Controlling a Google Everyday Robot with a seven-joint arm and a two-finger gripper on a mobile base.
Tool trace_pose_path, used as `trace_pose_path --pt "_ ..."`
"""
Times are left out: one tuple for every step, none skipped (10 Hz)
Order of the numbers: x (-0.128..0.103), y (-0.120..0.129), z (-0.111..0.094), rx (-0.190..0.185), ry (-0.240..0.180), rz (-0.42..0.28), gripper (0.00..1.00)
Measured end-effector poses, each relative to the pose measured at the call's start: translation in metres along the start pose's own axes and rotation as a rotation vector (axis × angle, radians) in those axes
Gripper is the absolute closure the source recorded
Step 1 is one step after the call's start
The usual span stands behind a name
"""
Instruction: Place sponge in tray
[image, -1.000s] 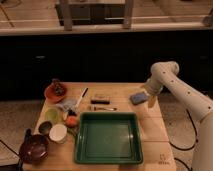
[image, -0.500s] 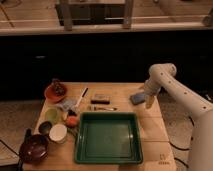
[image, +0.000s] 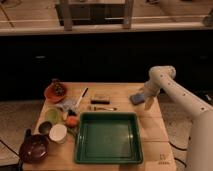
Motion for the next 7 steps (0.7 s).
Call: trace_pose_path --pt "0.0 0.0 0.003 -0.002 -0.003 0.007 0.2" --pt "0.0 0.001 0.006 -0.005 -0.005 0.014 0.2" --pt "0.0 0.001 0.007 -0.006 -0.006 0.017 0.2" --pt "0.001 0.002 0.01 -0.008 -0.007 0.019 0.2" --pt "0.002 0.002 0.012 -0.009 -0.008 0.02 0.2" --pt "0.003 0.003 0.014 -0.01 -0.007 0.021 0.2" --pt "0.004 0.003 0.015 -0.011 -0.008 0.023 0.2"
